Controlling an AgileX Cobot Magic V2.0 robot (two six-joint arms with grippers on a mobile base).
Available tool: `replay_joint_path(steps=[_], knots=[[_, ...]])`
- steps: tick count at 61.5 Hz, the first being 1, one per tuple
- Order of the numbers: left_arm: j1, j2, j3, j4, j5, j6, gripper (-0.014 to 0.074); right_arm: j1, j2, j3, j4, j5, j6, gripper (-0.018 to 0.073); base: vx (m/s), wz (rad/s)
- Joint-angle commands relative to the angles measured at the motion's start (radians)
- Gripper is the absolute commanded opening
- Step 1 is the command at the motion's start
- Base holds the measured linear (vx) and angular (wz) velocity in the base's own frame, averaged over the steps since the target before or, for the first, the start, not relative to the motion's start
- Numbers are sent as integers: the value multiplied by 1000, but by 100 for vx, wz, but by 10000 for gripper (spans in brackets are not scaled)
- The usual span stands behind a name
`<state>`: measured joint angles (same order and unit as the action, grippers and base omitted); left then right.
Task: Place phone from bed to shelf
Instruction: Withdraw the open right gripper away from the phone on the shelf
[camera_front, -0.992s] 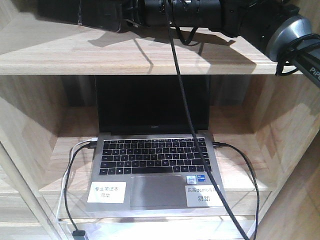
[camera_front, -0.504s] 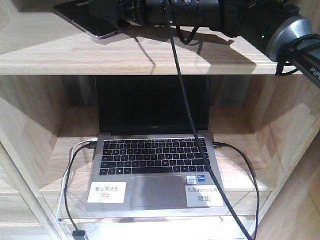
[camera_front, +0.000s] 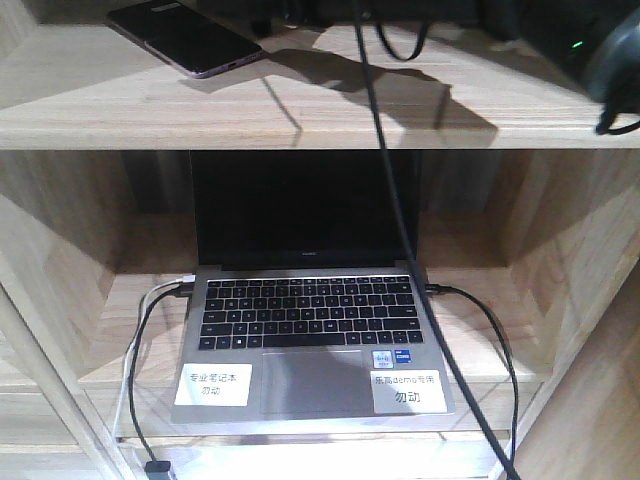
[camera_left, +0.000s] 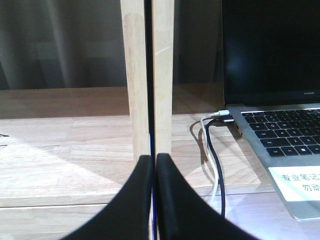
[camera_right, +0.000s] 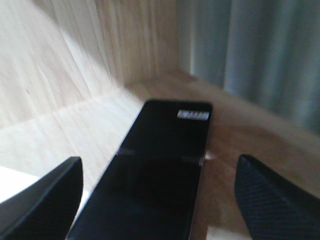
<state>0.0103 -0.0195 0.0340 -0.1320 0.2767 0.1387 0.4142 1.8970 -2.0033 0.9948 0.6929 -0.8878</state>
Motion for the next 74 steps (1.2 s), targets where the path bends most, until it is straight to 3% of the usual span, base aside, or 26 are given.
replay_joint_path(steps=[1,15,37,58,74], knots=[[-3,-5,2,-7,-73,-4,1,-3,-84,-34,-9,-3,28,568,0,0],[-3,-5,2,-7,-73,-4,1,-3,-137,-34,-79,38,156,447,0,0],[-3,-5,2,-7,-73,-4,1,-4,-243,17,-107,65,169,188,0,0],[-3,-5,2,-7,-73,-4,1,-6,-546,498,-70,-245,45,-11,0,0],[-3,-5,2,-7,-73,-4,1,-6,-795,814,-69,-338,12,-9,0,0]])
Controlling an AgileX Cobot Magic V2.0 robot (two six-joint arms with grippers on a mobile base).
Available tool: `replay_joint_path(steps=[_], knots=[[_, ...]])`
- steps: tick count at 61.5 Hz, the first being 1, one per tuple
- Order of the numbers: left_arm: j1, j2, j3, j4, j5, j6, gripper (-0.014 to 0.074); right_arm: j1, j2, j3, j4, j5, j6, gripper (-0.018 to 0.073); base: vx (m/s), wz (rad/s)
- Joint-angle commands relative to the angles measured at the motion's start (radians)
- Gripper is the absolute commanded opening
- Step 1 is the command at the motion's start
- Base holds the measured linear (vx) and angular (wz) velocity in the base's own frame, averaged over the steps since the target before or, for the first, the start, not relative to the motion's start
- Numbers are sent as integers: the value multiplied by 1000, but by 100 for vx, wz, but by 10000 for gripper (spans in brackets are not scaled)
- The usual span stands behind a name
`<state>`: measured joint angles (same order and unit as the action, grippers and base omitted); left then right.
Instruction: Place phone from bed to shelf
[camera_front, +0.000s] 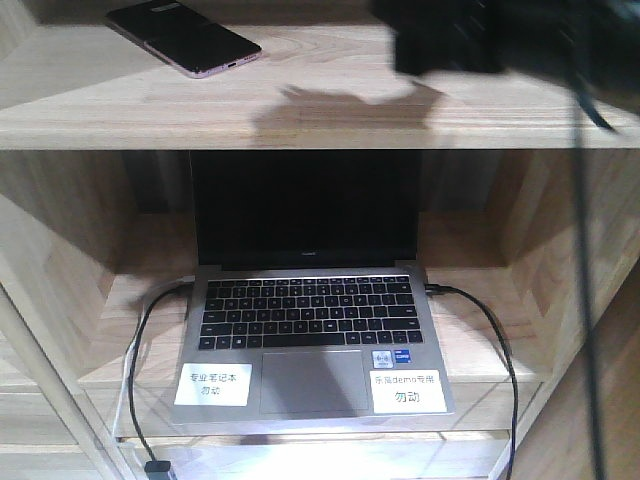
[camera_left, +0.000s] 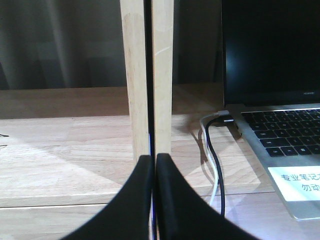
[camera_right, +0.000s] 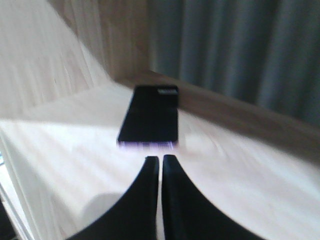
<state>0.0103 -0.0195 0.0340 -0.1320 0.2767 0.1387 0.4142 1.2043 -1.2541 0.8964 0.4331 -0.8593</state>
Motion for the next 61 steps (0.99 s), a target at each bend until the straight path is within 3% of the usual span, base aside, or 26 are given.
replay_joint_path(steps=[1,32,61], knots=[[-3,-5,2,-7,-73,-4,1,-6,-116,80,30,-80,-17,-9,0,0],[-3,-5,2,-7,-73,-4,1,-6,-588,496,38,-96,-9,-8,0,0],[-3,-5,2,-7,-73,-4,1,-6,-876,709,60,-97,-9,-8,0,0]])
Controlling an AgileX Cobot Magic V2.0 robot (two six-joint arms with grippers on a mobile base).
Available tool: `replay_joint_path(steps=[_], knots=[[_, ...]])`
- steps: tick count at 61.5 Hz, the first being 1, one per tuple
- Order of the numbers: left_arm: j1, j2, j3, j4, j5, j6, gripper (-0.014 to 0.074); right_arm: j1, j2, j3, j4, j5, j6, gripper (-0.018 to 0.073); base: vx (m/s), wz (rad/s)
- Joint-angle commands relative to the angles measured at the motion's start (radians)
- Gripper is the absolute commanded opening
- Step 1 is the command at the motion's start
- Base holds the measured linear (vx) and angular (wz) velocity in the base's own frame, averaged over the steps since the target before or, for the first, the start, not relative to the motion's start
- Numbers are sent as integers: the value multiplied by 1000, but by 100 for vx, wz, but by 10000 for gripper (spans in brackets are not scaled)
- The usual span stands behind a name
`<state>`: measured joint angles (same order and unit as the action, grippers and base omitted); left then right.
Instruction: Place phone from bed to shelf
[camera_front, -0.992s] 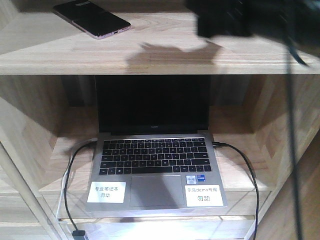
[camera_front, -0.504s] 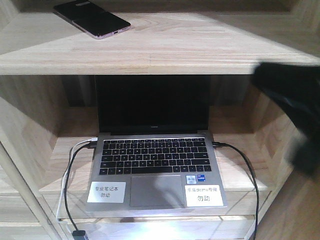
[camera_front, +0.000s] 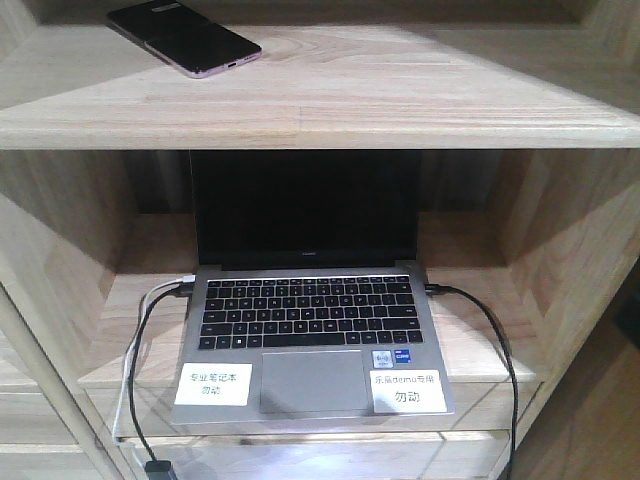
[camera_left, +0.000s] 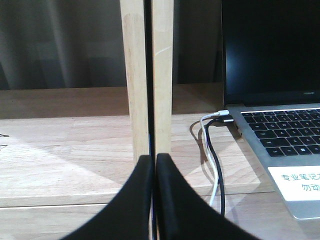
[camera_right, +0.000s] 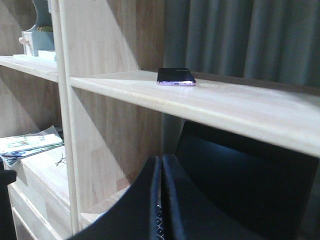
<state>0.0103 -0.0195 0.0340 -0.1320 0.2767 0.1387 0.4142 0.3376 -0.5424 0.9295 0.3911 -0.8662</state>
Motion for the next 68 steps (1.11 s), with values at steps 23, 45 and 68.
replay_joint_path(steps=[23,45,68], knots=[[-3,-5,2,-7,-73,-4,1,-6,-18,6,27,-54,-2,-8,0,0],[-3,-5,2,-7,-73,-4,1,-6,-18,6,27,-54,-2,-8,0,0],[-3,-5,2,-7,-73,-4,1,-6,-18,6,6,-62,13,-8,0,0]])
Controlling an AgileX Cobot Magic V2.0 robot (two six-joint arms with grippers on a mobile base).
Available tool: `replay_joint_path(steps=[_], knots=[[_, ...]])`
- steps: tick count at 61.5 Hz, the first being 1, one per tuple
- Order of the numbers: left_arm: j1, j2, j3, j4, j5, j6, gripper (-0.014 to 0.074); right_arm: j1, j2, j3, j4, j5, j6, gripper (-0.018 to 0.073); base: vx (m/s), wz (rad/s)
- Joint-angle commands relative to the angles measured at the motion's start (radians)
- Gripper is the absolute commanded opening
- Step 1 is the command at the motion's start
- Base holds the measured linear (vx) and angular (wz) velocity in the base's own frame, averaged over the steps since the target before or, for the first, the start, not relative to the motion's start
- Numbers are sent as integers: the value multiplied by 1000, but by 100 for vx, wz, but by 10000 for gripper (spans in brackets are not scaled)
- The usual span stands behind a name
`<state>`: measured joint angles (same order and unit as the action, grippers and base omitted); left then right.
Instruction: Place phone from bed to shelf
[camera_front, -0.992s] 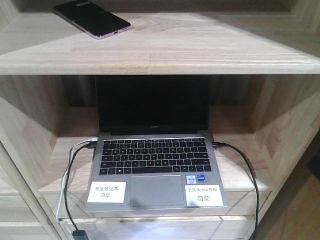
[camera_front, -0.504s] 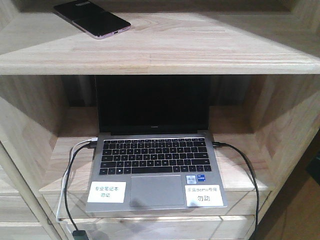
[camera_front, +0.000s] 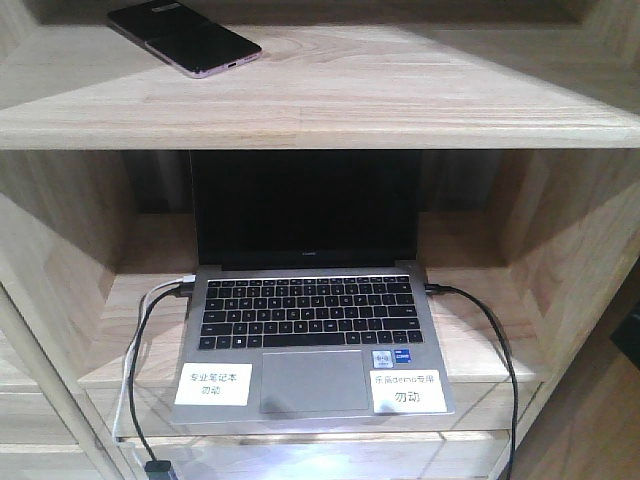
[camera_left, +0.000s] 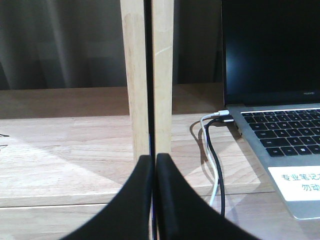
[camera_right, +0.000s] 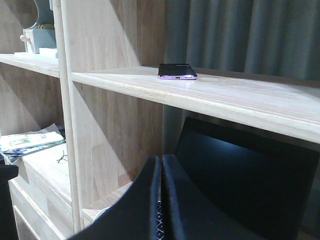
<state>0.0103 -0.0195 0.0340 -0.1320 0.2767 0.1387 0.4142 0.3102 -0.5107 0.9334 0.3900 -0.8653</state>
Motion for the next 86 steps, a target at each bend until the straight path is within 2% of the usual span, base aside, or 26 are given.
replay_joint_path(steps=[1,7,26,31,38,42,51,61,73,86], knots=[[-3,-5,2,-7,-73,-4,1,-6,9,-26,-8,-61,25,-7,0,0],[-3,-5,2,-7,-73,-4,1,-6,9,-26,-100,-61,114,-8,0,0],[-3,-5,2,-7,-73,-4,1,-6,9,-26,-588,-60,583,-8,0,0],[-3,-5,2,-7,-73,-4,1,-6,9,-26,-742,-57,706,-8,0,0],[-3,-5,2,-7,-73,-4,1,-11,1,-17,-880,-58,811,-8,0,0],[-3,-5,2,-7,-73,-4,1,-41,-18,6,-891,-64,828,-8,0,0],[-3,-5,2,-7,-73,-4,1,-162,-94,93,-874,-68,828,-8,0,0],[-3,-5,2,-7,-73,-4,1,-261,-190,208,-874,-112,769,-8,0,0],[-3,-5,2,-7,-73,-4,1,-319,-264,341,-874,-188,745,-8,0,0],[-3,-5,2,-7,-73,-4,1,-333,-272,480,-871,-365,750,-8,0,0]])
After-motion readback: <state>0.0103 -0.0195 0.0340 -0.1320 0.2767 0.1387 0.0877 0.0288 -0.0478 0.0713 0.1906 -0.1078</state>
